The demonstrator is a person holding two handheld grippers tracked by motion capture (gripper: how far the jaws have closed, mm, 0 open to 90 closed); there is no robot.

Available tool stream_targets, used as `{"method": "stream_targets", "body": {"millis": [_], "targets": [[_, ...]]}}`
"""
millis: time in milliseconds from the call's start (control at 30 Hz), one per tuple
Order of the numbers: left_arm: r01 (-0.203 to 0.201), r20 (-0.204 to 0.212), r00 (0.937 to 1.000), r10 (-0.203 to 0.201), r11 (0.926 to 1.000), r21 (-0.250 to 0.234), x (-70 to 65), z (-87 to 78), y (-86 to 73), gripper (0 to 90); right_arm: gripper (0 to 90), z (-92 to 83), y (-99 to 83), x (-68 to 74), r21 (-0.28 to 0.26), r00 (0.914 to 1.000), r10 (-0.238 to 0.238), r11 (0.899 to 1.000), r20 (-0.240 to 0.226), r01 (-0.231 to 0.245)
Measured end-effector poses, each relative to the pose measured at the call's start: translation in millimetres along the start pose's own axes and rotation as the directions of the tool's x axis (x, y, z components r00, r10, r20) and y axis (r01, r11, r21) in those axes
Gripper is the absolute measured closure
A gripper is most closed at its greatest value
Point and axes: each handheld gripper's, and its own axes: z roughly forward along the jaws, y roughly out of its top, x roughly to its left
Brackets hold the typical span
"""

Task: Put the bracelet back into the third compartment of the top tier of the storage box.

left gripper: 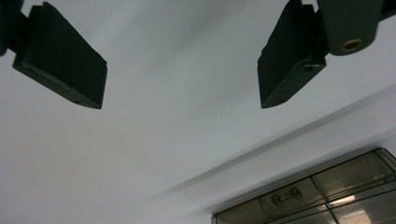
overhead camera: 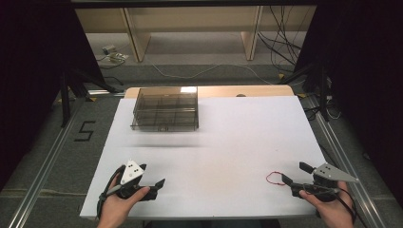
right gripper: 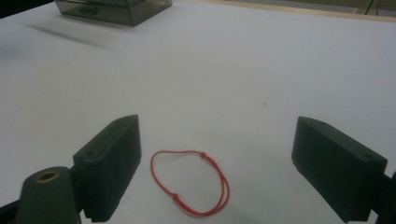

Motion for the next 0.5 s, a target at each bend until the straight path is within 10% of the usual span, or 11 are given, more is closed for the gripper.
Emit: {"method": "stream_targets", "body": {"millis": [500], "targets": [[-0.046, 0.016, 0.9988, 0.046, 0.9988, 0.014, -3.4, 11.9, -1.1, 16.5, 34.0, 14.1, 9.4, -15.9, 0.105, 0.9984, -0.038, 0.994, 0.043, 0.033]]}}
